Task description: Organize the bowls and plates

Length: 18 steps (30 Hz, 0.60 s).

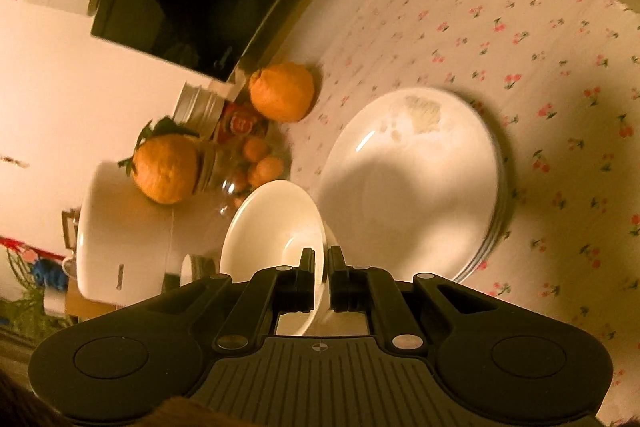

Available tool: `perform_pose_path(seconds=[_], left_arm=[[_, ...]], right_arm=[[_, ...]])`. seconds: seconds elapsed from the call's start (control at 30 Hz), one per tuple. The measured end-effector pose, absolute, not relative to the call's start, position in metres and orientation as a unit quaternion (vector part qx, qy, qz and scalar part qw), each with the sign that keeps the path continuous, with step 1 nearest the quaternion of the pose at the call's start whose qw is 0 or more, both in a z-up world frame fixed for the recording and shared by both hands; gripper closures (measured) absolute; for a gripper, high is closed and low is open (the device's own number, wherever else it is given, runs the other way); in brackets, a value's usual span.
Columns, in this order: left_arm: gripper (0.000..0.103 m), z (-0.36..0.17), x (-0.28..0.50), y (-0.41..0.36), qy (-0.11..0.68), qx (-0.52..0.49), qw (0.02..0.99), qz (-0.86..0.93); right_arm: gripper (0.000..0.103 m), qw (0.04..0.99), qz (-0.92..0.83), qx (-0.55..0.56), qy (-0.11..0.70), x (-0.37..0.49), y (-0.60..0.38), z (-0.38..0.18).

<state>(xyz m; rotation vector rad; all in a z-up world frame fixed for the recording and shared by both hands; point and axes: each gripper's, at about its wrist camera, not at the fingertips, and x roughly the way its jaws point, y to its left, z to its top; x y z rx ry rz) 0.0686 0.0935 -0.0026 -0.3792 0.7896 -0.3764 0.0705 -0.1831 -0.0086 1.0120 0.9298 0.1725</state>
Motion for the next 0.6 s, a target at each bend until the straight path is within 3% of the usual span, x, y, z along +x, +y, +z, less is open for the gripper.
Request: perform_pose_path(seconds=[0.6], left_arm=[[0.094,-0.026,0.052,0.143,0.423,-0.165,0.879,-0.144]], right_arm=[[0.092,0.763,0.123,0.408,0.486,0.069,-0.124,-0.019]])
